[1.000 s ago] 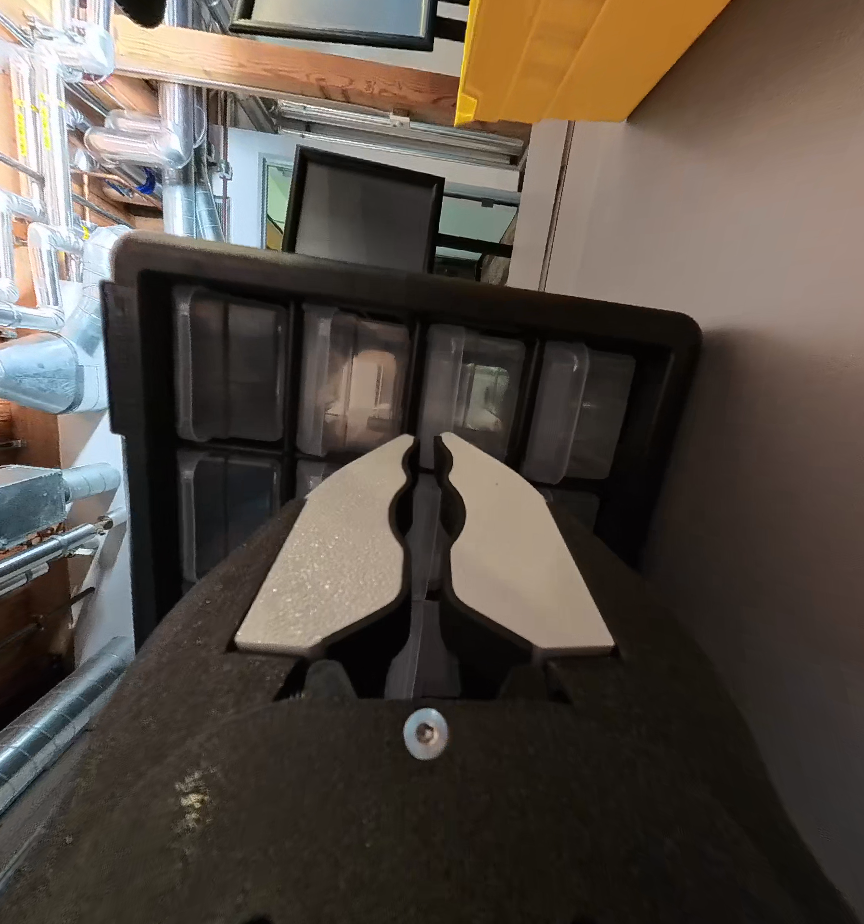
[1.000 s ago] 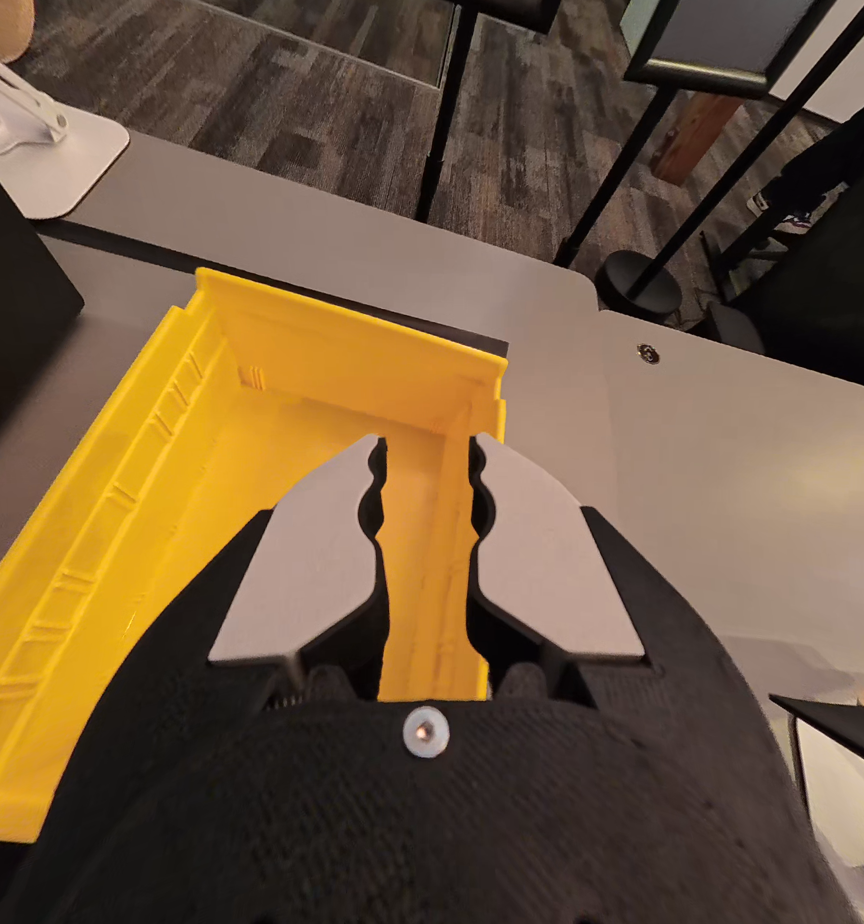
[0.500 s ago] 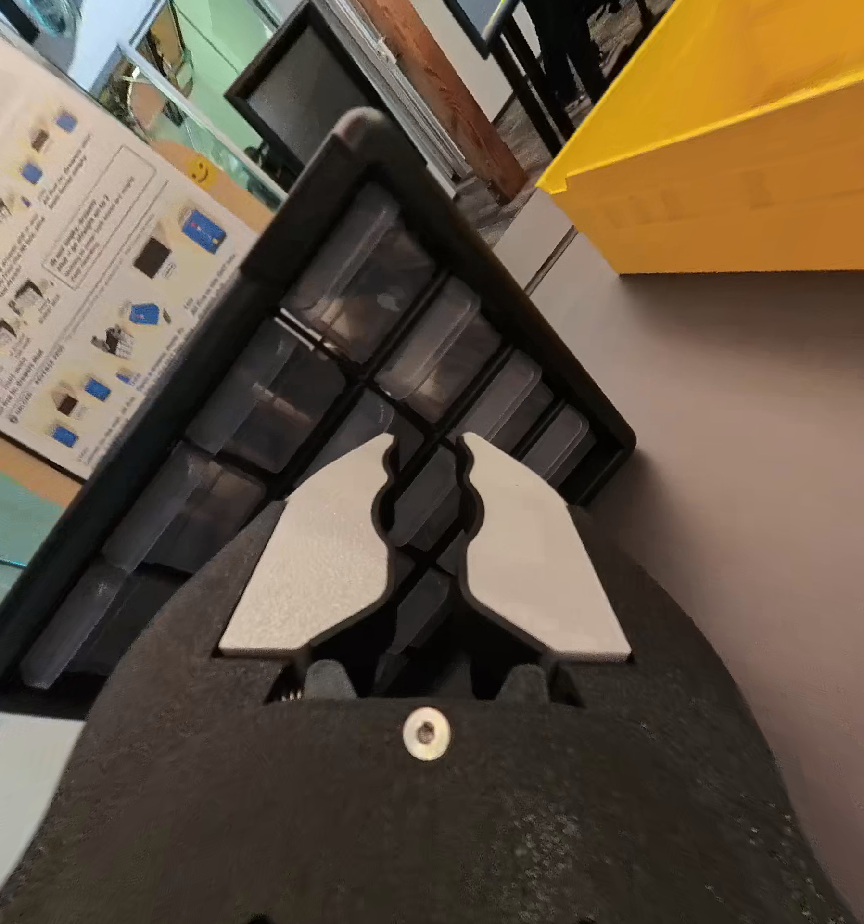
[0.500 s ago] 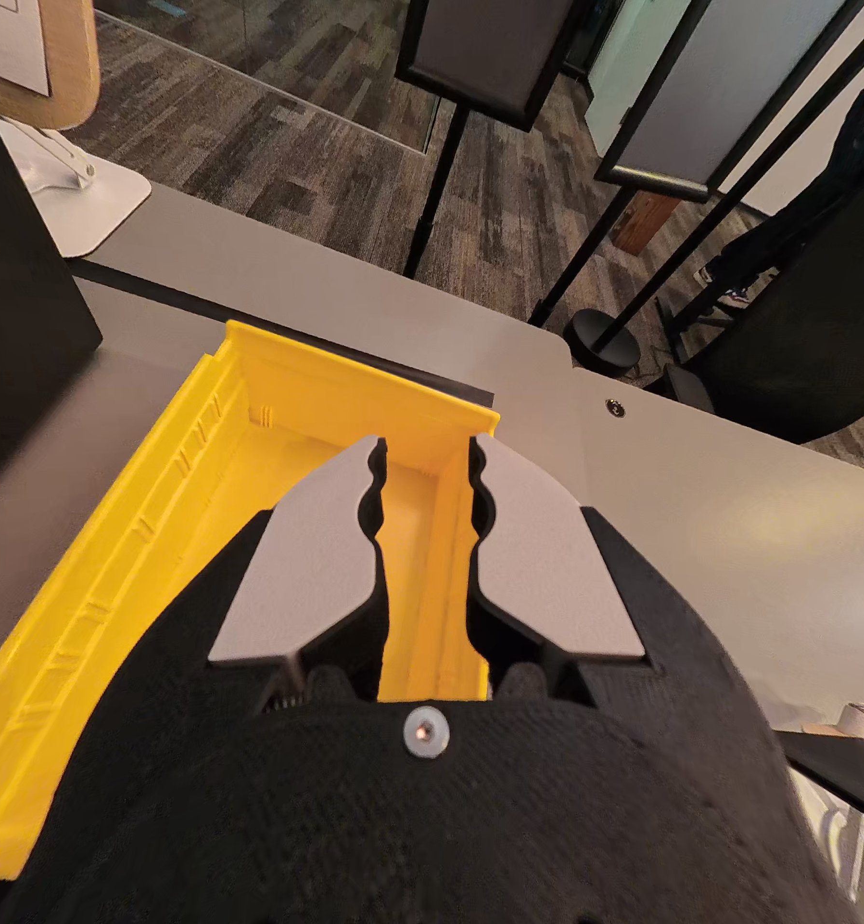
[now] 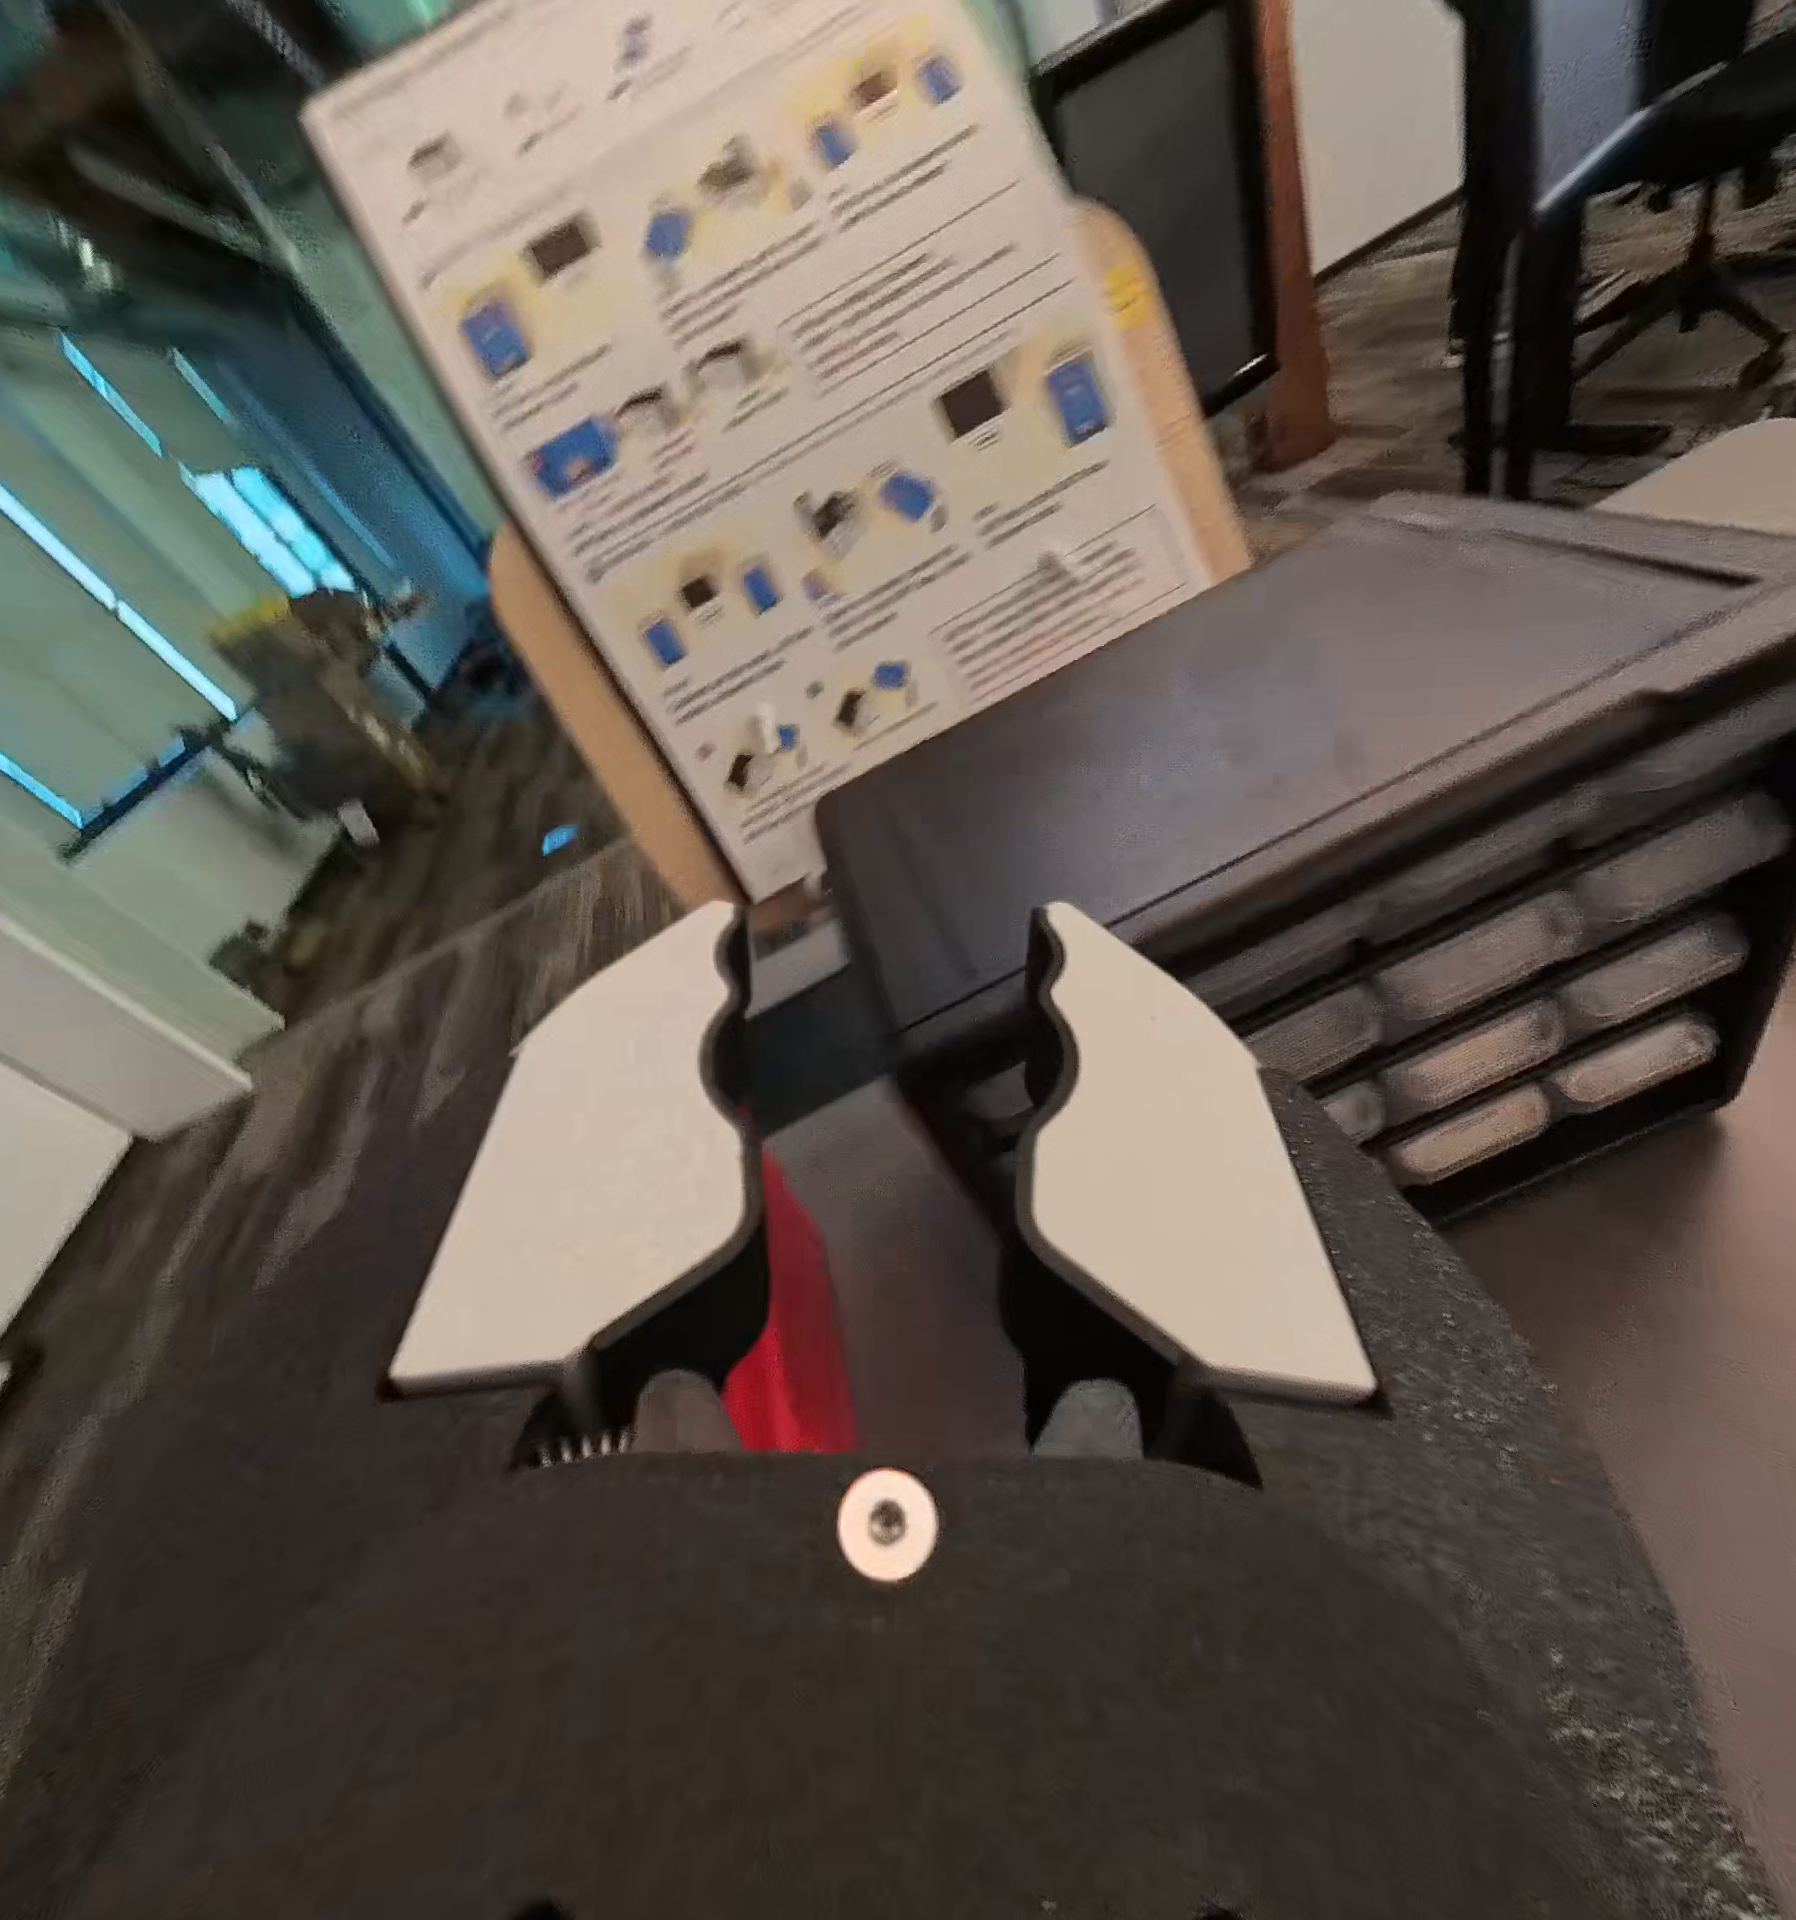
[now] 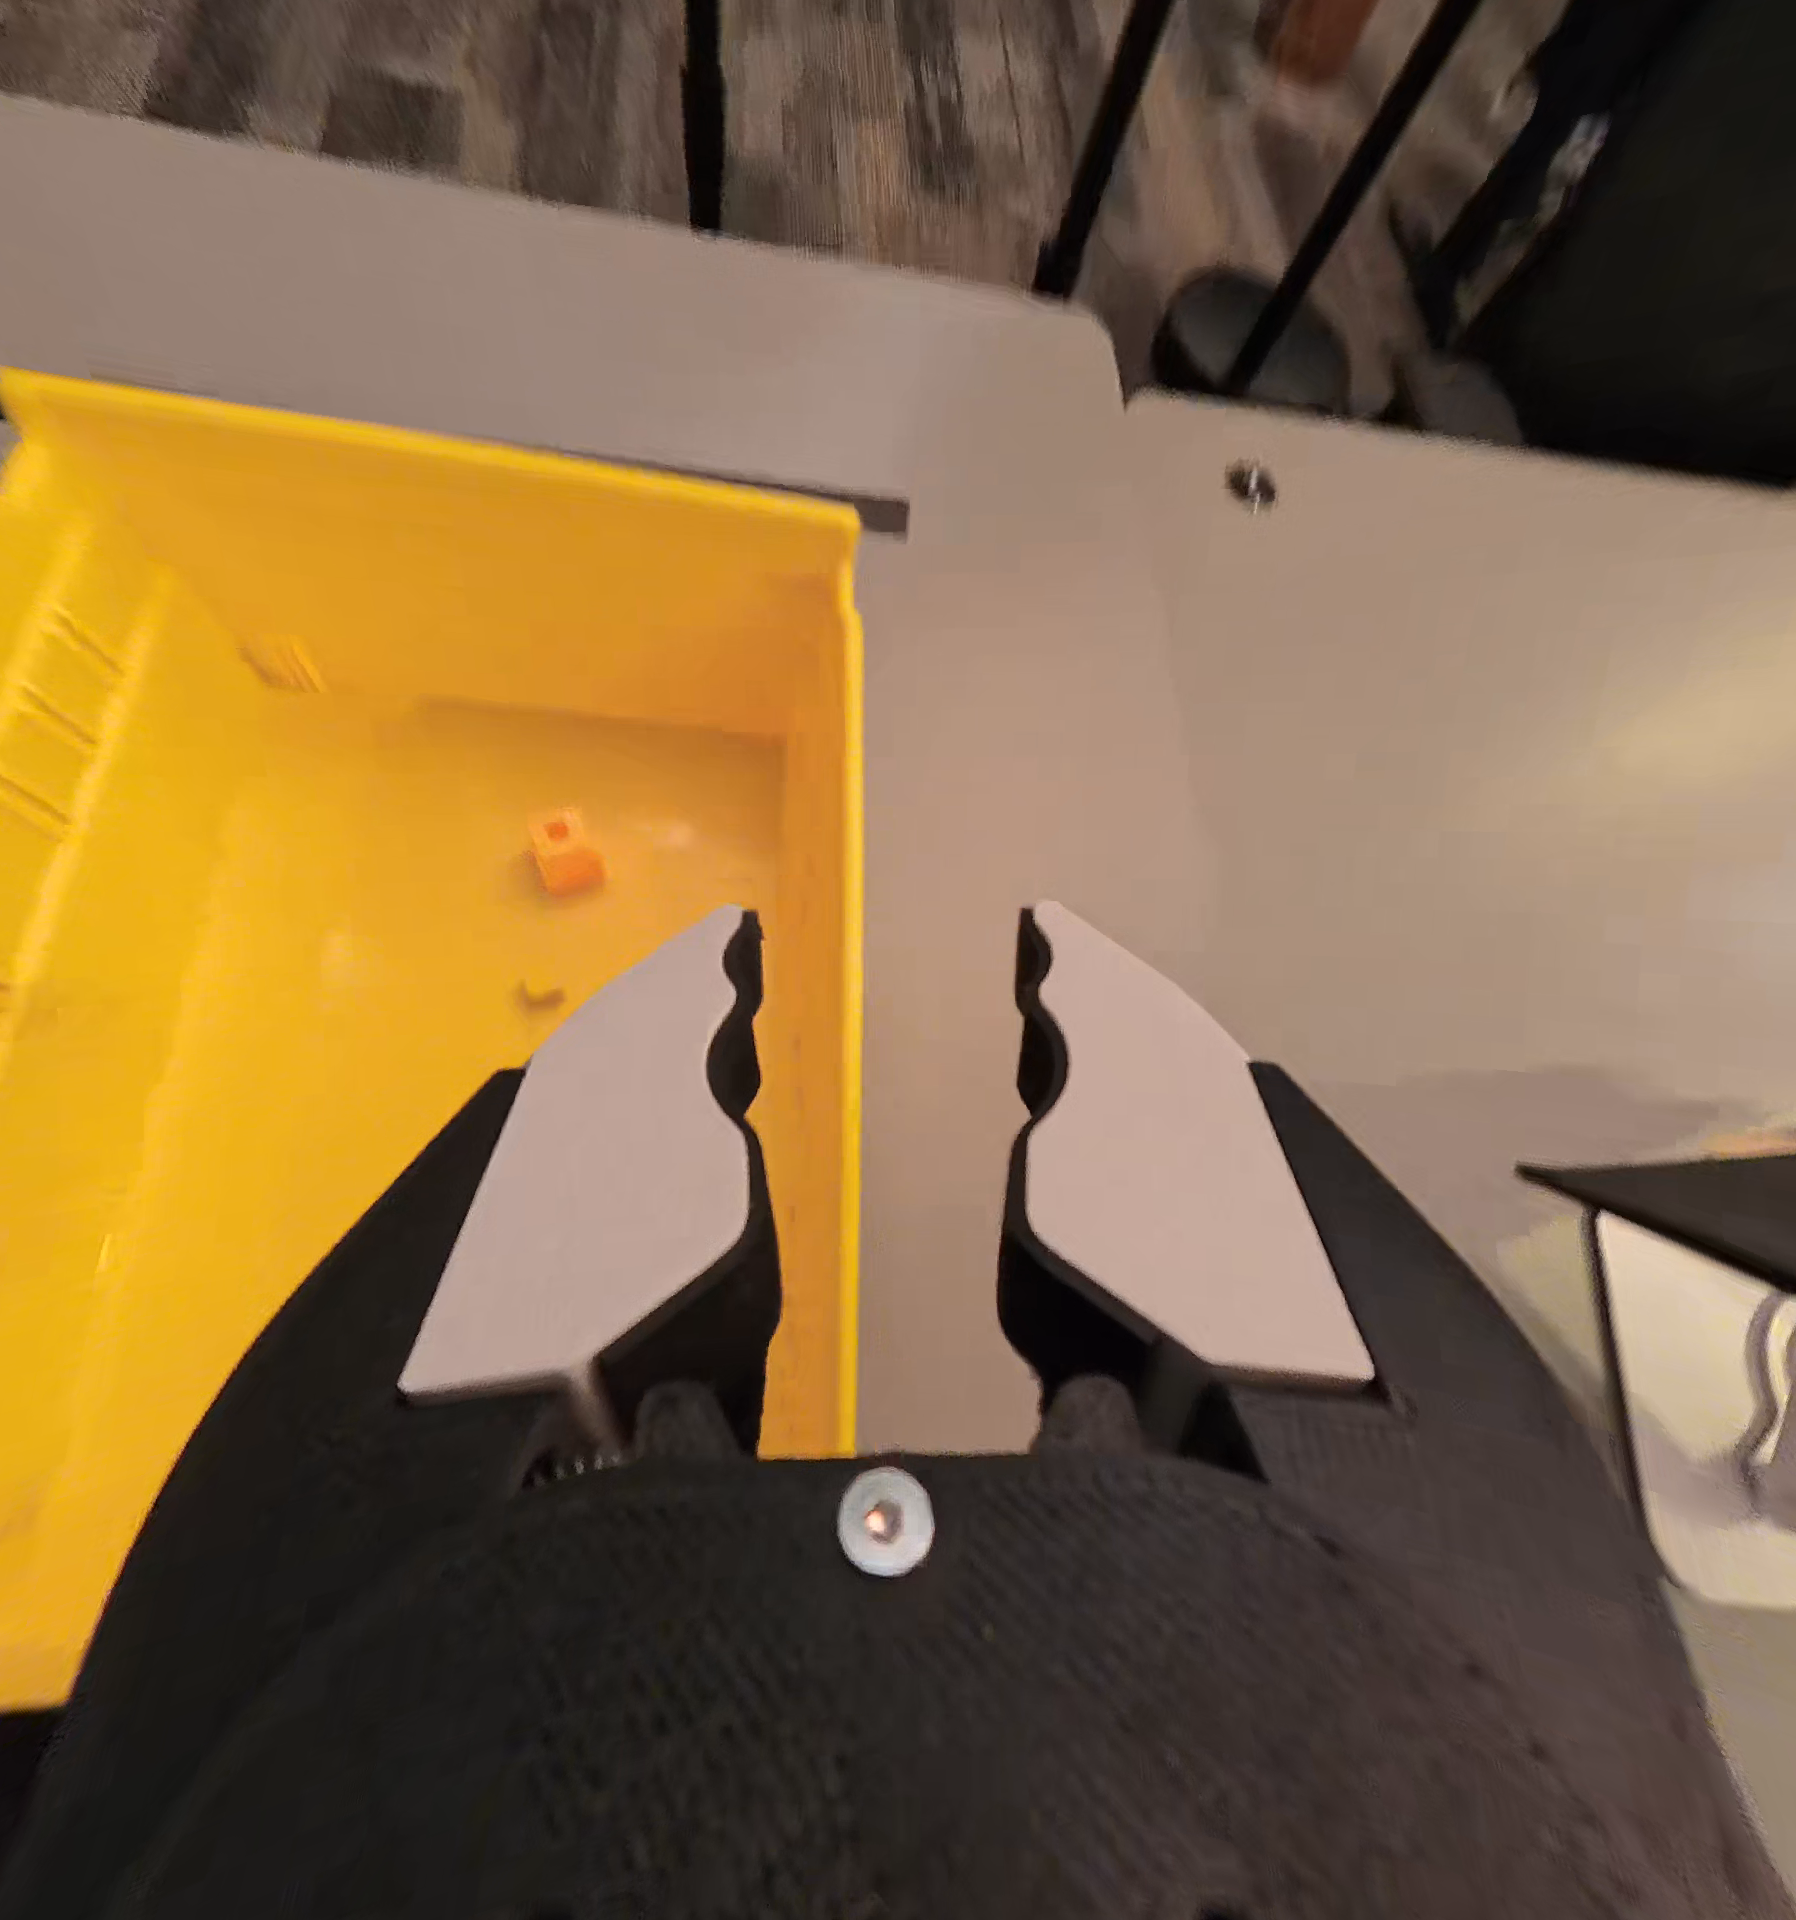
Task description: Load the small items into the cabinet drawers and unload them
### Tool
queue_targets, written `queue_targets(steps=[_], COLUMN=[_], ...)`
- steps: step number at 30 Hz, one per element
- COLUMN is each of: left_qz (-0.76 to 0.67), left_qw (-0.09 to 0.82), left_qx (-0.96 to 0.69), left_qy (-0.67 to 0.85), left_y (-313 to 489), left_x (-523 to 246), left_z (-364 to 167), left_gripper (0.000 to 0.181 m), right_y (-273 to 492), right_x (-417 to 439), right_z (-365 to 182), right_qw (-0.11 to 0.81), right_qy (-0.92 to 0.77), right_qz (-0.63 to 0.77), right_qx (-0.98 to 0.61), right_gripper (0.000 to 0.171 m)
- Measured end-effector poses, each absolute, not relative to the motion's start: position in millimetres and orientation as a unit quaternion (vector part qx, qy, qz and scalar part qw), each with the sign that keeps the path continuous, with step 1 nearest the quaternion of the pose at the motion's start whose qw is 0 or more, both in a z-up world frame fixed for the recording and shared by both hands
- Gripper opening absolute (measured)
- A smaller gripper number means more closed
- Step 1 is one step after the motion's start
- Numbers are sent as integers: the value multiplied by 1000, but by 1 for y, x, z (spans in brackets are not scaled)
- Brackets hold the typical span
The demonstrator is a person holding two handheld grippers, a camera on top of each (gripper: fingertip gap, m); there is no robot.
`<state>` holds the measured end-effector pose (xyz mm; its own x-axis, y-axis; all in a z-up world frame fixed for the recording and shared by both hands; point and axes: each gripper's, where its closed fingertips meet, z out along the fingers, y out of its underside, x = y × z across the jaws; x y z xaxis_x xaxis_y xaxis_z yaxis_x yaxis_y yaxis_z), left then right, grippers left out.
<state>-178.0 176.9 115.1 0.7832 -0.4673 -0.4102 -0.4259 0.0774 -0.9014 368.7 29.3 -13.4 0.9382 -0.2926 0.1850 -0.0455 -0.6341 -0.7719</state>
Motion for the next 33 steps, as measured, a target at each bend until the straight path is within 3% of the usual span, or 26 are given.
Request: queue_targets(steps=[5, 9, 12, 18, 28, 33], left_qz=[14, 66, 100, 149, 142, 39], left_qw=[549, 462, 425, 368, 326, 288], left_qx=[-779, -853, -878, -898, -932, -953], left_qy=[302, 235, 197, 190, 77, 82], left_y=[206, 224, 234, 239, 237, 242], left_x=[-266, -344, -378, -411, -505, -502], left_z=[87, 57, 42, 19, -2, -35], left_gripper=[60, 52, 45, 43, 46, 58], right_y=[8, 2, 3, -4, -22, -1], right_x=[375, 368, 354, 342, 305, 313], right_z=[-57, -88, -106, -123, -125, -129], right_qw=[357, 293, 245, 162, 57, 63], right_qy=[126, 130, 139, 138, 83, 121], right_qz=[-72, -29, 30, 61, 78, 57], right_qx=[-923, -947, -959, -975, -992, -989], right_gripper=[48, 47, 22, 7, 9, 10])
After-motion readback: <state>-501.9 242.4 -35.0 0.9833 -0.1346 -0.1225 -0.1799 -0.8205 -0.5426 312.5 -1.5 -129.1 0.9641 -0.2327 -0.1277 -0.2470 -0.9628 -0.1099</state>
